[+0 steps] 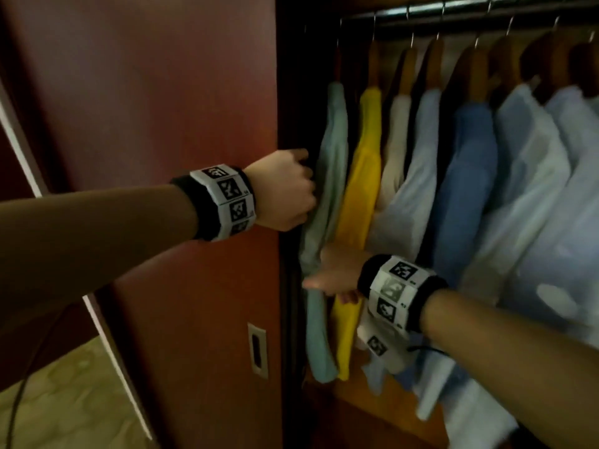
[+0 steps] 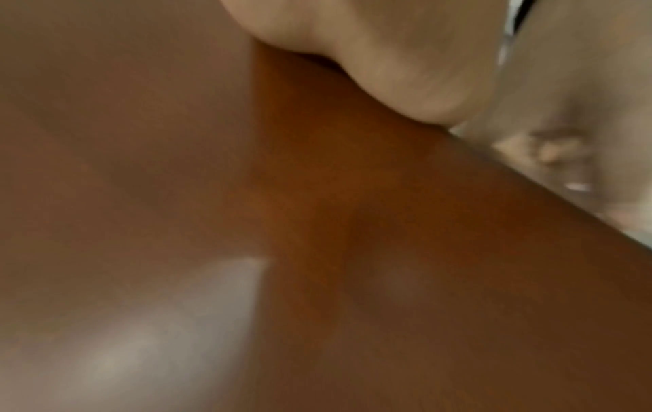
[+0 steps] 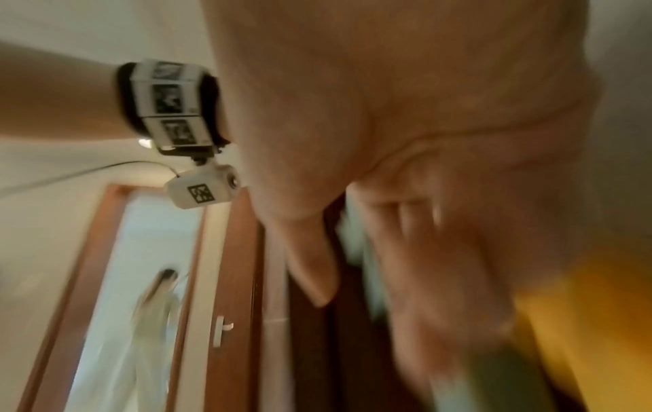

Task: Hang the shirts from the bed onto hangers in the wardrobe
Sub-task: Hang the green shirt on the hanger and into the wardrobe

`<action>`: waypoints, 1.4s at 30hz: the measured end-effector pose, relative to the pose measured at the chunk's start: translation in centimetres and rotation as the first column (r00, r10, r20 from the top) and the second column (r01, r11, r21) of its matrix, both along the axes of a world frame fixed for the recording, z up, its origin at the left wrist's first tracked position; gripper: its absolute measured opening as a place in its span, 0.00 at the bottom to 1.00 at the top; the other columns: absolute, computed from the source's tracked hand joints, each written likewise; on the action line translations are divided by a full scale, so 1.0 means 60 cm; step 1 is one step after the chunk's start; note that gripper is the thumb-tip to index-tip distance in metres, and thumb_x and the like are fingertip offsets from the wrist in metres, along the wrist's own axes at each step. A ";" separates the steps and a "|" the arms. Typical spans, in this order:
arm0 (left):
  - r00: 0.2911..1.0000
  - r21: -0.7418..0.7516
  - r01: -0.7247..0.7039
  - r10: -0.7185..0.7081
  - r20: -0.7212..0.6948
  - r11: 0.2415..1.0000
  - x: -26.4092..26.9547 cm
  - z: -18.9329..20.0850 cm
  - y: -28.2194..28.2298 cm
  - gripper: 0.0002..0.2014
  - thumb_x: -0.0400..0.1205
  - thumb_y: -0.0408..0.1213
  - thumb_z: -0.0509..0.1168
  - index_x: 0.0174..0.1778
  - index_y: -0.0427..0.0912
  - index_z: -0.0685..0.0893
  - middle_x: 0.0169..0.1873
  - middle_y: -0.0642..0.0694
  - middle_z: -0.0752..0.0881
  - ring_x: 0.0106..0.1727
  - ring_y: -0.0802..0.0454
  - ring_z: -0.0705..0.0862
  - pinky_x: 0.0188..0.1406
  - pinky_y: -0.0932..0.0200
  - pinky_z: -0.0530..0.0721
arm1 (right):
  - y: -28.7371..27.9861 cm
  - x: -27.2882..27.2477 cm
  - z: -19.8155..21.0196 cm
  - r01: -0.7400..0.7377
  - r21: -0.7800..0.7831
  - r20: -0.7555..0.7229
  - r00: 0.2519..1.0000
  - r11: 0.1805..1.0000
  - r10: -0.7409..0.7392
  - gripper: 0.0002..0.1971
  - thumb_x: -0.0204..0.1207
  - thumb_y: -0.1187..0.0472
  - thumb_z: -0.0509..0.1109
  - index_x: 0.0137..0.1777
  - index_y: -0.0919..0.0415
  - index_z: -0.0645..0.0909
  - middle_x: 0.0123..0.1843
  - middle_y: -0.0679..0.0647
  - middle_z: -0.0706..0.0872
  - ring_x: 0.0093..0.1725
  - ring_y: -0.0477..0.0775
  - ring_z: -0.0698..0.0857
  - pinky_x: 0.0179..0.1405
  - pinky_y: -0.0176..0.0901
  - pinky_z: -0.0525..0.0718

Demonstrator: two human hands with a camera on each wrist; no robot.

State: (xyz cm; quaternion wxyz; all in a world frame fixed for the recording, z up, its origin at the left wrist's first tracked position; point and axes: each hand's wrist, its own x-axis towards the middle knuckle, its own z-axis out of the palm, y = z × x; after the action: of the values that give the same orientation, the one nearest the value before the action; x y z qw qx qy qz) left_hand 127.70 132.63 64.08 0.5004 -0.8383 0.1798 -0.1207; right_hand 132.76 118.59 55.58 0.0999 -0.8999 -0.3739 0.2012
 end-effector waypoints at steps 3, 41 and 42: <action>0.995 -0.010 0.071 -0.072 -0.074 0.997 -0.003 -0.052 0.010 0.20 0.83 0.50 0.52 0.41 0.47 0.88 0.37 0.49 0.88 0.41 0.46 0.83 0.53 0.50 0.72 | 0.021 -0.015 -0.090 0.100 -0.045 -0.194 0.975 0.994 -0.107 0.30 0.78 0.38 0.71 0.53 0.71 0.81 0.41 0.62 0.91 0.33 0.57 0.90 0.39 0.47 0.90; 0.988 -0.175 0.151 -0.152 0.009 0.973 0.018 -0.198 -0.056 0.23 0.82 0.49 0.54 0.24 0.44 0.83 0.20 0.49 0.81 0.27 0.47 0.70 0.45 0.56 0.74 | 0.044 -0.022 -0.316 0.541 0.526 -0.401 0.838 0.656 -0.370 0.44 0.61 0.43 0.85 0.76 0.55 0.74 0.72 0.51 0.82 0.71 0.56 0.80 0.67 0.48 0.81; 0.986 -0.173 0.164 -0.164 0.016 0.971 0.018 -0.196 -0.066 0.23 0.81 0.48 0.55 0.24 0.44 0.83 0.19 0.49 0.81 0.26 0.47 0.69 0.43 0.57 0.74 | 0.034 -0.021 -0.317 0.542 0.532 -0.407 0.837 0.650 -0.365 0.42 0.61 0.43 0.85 0.74 0.54 0.75 0.70 0.51 0.83 0.70 0.55 0.81 0.67 0.49 0.82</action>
State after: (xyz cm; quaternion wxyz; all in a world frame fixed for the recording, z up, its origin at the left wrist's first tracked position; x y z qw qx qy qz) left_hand 128.78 128.65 52.30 0.4139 -0.8608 0.2368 -0.1776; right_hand 131.51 120.61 36.53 0.4903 -0.8429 -0.1628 0.1504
